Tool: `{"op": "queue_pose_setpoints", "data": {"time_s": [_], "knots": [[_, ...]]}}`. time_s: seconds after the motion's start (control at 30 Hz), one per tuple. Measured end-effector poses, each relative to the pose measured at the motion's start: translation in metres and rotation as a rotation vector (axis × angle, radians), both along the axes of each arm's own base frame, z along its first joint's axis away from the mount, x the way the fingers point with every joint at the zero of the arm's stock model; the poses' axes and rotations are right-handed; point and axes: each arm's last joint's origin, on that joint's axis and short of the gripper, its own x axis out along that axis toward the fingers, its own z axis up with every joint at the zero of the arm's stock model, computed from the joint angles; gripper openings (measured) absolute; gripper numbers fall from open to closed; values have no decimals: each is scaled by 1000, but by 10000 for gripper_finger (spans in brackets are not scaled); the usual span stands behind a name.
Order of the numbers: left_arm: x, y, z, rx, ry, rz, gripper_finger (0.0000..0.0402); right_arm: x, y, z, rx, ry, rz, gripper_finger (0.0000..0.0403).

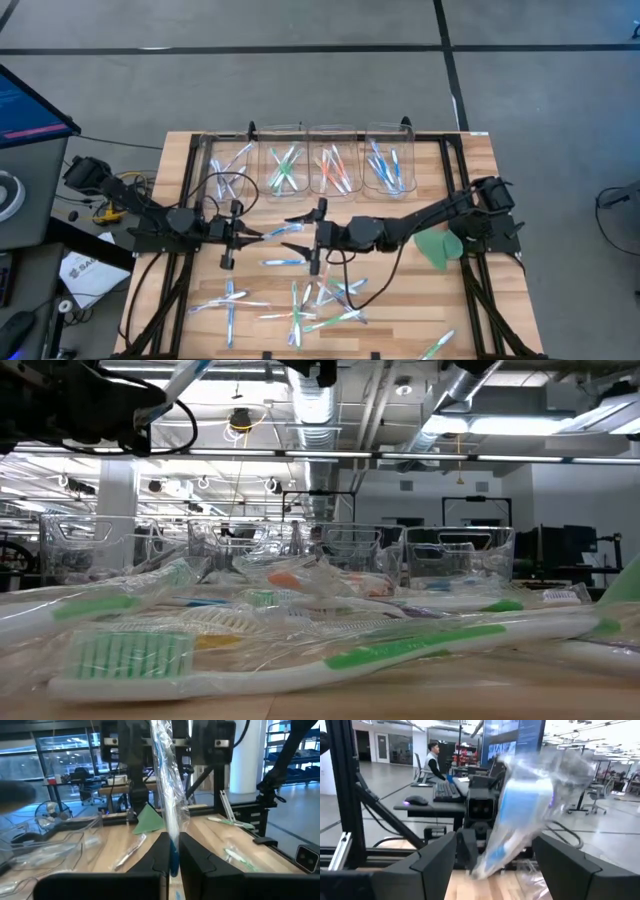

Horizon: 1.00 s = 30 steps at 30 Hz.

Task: Pick & Place Toothbrushes
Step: Put the blue toothbrush into the right transparent bin

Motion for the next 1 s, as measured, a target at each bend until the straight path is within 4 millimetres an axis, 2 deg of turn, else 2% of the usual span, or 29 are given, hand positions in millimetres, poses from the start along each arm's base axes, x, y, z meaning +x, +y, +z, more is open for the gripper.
{"op": "queue_pose_setpoints", "data": {"time_s": [0.13,0.27,0.33,0.47,0.63,0.8,0.83,1.0], "knots": [[0,1,2,-50,-13,1,11,4,-3,-2,-23,68,50,260],[1,1,1,-70,-4,-5,11,9,-14,7,-23,70,33,260],[2,1,-1,-66,9,-4,11,11,-19,5,-24,92,32,258],[4,0,-2,-67,5,-4,11,12,-21,5,17,85,81,237],[7,-2,-4,-57,-4,-3,11,11,-16,4,1,90,98,169],[11,-4,-5,-43,14,-11,11,10,-11,4,-45,92,106,39],[12,-4,-5,-35,17,-10,11,10,-11,4,-44,92,110,23],[17,-6,-3,-27,25,-21,14,9,-7,5,-33,88,118,20]]}}
